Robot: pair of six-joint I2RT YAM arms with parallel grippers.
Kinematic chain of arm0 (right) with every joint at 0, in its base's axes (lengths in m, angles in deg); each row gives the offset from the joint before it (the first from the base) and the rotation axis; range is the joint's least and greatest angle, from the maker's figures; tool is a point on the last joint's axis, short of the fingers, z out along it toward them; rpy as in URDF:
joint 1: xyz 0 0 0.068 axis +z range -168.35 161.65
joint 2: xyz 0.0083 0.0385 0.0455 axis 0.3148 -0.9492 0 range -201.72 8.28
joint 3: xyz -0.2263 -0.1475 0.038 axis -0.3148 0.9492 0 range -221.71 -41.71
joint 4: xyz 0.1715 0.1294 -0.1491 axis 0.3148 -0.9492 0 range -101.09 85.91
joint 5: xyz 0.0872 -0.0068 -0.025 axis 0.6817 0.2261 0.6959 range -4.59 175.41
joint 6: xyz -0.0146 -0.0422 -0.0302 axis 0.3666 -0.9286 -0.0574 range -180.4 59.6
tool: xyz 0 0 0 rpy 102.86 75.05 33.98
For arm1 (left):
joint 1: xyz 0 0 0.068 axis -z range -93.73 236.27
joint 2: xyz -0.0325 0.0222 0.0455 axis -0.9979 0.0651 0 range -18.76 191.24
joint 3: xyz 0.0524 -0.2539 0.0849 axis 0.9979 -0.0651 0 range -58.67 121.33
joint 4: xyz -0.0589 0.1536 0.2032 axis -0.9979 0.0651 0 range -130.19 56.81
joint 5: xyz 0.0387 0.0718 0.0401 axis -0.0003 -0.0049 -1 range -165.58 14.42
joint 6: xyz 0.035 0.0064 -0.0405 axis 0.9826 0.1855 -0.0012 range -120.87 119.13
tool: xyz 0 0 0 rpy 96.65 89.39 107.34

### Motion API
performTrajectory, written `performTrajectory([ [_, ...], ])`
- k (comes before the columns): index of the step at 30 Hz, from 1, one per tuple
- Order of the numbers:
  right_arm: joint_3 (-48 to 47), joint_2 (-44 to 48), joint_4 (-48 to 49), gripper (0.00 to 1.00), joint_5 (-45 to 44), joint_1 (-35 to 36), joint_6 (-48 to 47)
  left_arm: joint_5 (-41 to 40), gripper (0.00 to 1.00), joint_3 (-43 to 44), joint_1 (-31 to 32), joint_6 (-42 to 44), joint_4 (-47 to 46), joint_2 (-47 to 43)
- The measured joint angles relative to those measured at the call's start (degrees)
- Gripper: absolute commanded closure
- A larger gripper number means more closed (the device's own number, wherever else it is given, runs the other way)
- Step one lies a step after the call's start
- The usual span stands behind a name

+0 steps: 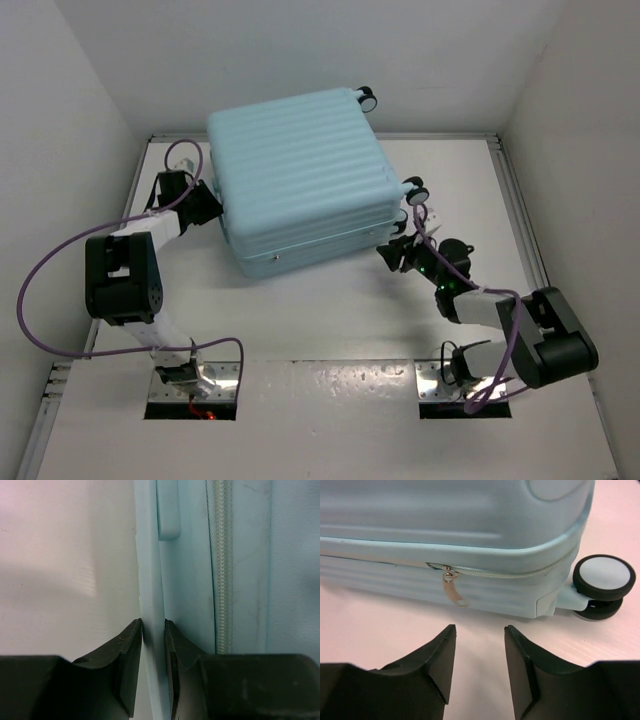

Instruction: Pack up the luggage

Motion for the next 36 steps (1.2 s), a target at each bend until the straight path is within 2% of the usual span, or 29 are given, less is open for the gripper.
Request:
performTrajectory([
  [5, -1.4, -3.8, 1.3, 0.56, 14.6, -6.3, 3.4, 1.2, 0.69, -0.7, -0.4, 0.6, -1.3, -0.2],
  [9, -3.2, -7.7, 3.7, 0.50, 23.2, -7.0, 5.4, 2.0, 0.69, -0.9, -0.7, 0.9, -1.8, -0.2],
  [12, -3.4, -8.5, 6.0, 0.47, 25.7, -6.4, 5.6, 2.1, 0.69, -1.0, -0.7, 1.0, -1.8, -0.2],
  [16, -3.4, -8.4, 8.3, 0.46, 21.9, -3.9, 4.9, 2.1, 0.69, -1.0, -0.7, 1.0, -1.9, -0.2],
  [20, -3.3, -8.3, 8.9, 0.51, 13.4, 0.1, 2.5, 2.1, 0.69, -1.0, -0.7, 1.0, -1.8, -0.2],
  [31, -4.3, -8.2, 6.7, 0.55, -6.7, 7.4, -3.7, 2.1, 0.69, -1.0, -0.7, 1.0, -1.8, -0.2],
  [35, -4.7, -8.6, 6.1, 0.67, -9.4, 7.6, -4.1, 2.1, 0.69, -1.0, -0.7, 1.0, -1.8, -0.1],
  [36, -4.7, -8.6, 6.1, 0.73, -9.8, 7.7, -4.1, 2.1, 0.69, -1.0, -0.7, 1.0, -1.8, -0.1],
])
